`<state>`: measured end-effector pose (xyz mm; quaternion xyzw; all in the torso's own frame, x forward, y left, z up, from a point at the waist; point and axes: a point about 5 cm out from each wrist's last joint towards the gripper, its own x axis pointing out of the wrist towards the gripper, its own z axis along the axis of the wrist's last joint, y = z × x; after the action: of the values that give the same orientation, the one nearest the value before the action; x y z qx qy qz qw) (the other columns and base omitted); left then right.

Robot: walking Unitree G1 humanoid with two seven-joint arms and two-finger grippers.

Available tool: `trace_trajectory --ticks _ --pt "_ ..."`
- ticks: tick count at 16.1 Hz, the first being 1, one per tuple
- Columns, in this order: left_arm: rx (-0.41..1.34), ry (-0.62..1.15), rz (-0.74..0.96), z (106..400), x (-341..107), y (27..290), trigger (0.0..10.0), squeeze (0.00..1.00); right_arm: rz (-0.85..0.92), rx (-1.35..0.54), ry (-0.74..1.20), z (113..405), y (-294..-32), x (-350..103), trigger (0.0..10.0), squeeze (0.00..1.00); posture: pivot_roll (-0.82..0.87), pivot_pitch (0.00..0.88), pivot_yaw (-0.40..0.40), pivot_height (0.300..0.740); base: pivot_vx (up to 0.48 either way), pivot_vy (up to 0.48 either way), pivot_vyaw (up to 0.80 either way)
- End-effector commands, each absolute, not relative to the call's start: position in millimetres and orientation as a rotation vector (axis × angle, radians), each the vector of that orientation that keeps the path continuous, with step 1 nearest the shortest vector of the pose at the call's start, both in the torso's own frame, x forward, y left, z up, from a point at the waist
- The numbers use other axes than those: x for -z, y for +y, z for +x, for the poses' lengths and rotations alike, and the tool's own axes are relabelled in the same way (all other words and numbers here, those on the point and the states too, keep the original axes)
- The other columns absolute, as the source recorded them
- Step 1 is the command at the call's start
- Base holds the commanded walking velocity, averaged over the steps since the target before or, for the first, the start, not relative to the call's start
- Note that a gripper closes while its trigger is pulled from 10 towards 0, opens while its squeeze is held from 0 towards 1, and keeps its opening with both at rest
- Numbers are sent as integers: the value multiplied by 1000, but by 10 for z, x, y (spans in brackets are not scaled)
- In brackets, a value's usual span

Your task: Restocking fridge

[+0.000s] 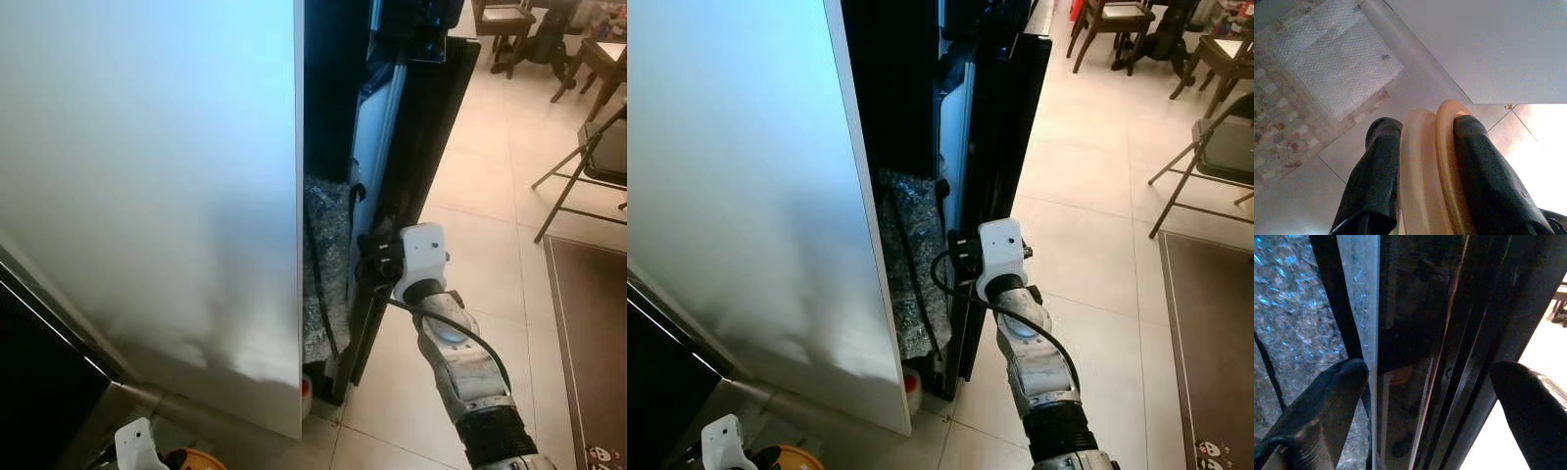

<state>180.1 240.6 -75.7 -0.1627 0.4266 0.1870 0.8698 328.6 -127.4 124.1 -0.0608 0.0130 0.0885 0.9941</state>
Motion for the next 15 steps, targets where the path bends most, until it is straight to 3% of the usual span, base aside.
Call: trace_trajectory --ticks 1,8,12,15 --pt "-395 917 -356 1747 791 2385 10000 0 -125 -142 3 3310 -1308 -1279 10000 0 -216 28 3 740 0 0 0" --pt "-390 922 -354 1742 794 2383 10000 0 -153 156 26 3136 -2034 -1154 10000 0 -226 36 3 740 0 0 0" --pt "-387 928 -353 1735 798 2381 10000 0 -159 354 111 2852 -2588 -934 10000 0 -235 39 1 740 0 0 0" --pt "-385 929 -353 1733 800 2377 10000 0 -153 472 219 2607 -2862 -643 10000 0 -237 41 -1 740 0 0 0"
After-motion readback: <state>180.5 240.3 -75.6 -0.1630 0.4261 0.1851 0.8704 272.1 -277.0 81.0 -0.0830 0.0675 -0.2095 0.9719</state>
